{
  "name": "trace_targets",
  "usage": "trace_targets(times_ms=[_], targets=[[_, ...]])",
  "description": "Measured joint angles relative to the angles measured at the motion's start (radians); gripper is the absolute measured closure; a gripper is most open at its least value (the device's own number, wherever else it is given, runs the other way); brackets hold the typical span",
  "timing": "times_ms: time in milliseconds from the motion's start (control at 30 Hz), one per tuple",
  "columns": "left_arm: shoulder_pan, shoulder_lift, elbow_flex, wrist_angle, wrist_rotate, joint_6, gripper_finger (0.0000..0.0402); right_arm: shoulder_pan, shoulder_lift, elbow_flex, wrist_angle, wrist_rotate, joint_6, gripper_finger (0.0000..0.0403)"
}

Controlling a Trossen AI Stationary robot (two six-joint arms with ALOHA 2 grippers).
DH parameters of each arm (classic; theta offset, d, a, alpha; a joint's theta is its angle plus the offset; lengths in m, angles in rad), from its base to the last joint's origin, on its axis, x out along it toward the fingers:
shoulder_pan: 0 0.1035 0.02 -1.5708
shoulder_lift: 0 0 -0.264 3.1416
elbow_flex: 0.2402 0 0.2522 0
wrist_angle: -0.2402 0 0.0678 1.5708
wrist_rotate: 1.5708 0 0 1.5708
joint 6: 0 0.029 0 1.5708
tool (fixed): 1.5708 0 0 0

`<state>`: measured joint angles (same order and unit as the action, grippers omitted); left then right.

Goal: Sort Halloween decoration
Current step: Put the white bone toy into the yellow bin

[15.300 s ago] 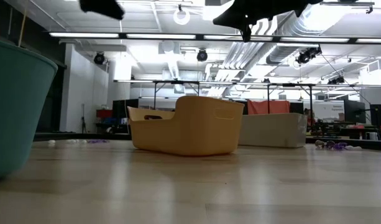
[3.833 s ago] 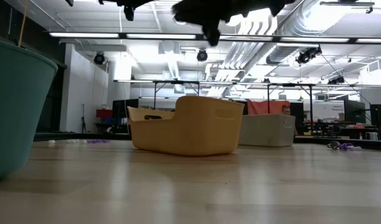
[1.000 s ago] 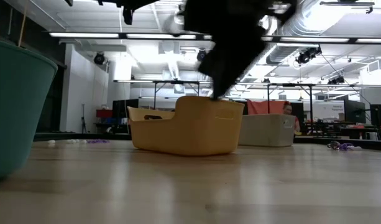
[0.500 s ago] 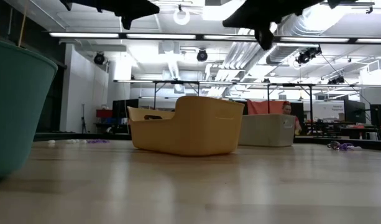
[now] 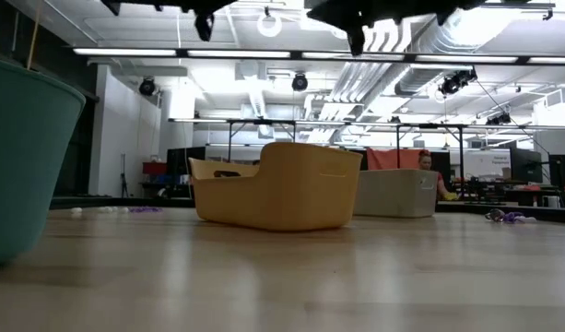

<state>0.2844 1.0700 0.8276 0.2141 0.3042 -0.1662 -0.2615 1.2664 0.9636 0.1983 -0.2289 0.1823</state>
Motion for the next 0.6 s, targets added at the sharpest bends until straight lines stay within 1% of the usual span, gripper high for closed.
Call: trace_targets(times_ms=[67, 133, 267, 367, 600], targets=[[-0.029, 0.038, 0.0, 0.059, -0.045, -0.019, 0.0401, -0.003, 0.003, 0.026, 0.007, -0.034, -0.045, 0.0402], [-0.053, 0.074, 0.0, 0.123, -0.095, -0.023, 0.0401, -0.003, 0.003, 0.044, 0.003, -0.045, -0.083, 0.0402], [-0.071, 0.122, 0.0, 0.168, -0.168, -0.017, 0.0401, -0.003, 0.003, 0.065, 0.004, -0.097, -0.13, 0.0402], [-0.071, 0.133, 0.0, 0.177, -0.181, -0.016, 0.0401, -0.003, 0.003, 0.065, 0.0, -0.131, -0.137, 0.0402], [-0.048, 0.133, 0.0, 0.177, -0.172, -0.006, 0.0401, -0.002, 0.003, 0.065, -0.001, -0.119, -0.138, 0.0403]])
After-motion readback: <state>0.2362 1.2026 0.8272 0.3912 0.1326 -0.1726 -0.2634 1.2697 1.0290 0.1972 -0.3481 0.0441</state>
